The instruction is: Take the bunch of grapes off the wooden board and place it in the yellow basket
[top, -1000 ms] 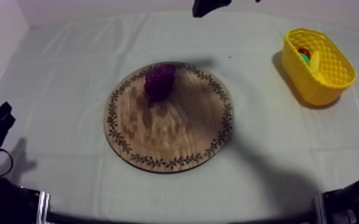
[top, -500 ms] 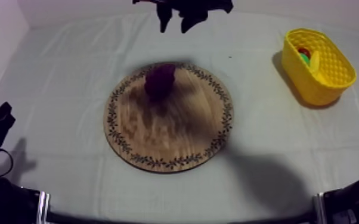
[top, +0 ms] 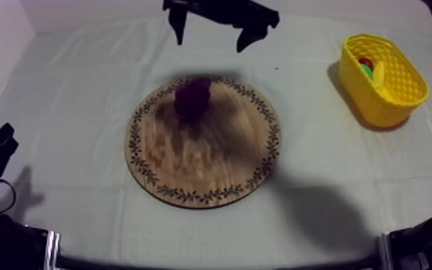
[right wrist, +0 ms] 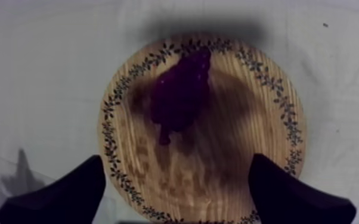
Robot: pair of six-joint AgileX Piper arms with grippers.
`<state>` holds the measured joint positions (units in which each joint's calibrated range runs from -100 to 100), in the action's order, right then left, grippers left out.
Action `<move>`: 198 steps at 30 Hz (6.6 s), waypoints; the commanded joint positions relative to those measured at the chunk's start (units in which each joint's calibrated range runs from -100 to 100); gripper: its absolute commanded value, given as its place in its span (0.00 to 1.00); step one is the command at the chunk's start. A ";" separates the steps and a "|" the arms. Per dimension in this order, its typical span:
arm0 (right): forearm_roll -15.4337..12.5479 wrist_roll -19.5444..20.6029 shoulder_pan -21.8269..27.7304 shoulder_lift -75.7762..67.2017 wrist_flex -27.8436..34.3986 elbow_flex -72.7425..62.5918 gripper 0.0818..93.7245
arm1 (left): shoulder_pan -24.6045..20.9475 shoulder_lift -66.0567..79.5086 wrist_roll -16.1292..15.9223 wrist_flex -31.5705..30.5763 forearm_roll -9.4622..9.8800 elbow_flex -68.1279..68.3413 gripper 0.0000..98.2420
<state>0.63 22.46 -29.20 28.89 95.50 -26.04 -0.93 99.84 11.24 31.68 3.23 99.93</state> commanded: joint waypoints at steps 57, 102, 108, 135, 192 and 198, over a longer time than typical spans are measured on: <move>-3.81 -4.90 0.44 23.14 1.46 -18.17 0.42 | 0.02 -0.01 0.02 0.01 0.02 -0.04 0.00; 6.62 -20.56 21.61 -18.33 -1.41 21.64 0.45 | 0.02 -0.01 -0.03 0.01 0.02 -0.04 0.00; 8.58 -22.46 27.15 -20.07 -4.20 26.48 0.46 | 0.02 -0.01 -0.03 0.01 0.02 -0.04 0.00; 11.00 -23.56 32.93 -6.72 -9.62 32.05 0.69 | 0.02 -0.01 -0.03 0.01 0.02 -0.04 0.00; -1.15 -32.20 30.81 -101.38 -52.46 116.60 0.02 | 0.02 -0.01 -0.03 0.01 0.02 -0.04 0.00; -5.60 -36.95 29.72 -111.55 -50.46 119.66 0.00 | 0.02 -0.01 -0.01 0.01 0.02 -0.04 0.00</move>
<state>-3.35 -12.23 0.72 -77.88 44.83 93.44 -0.93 99.84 11.23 31.66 3.23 99.93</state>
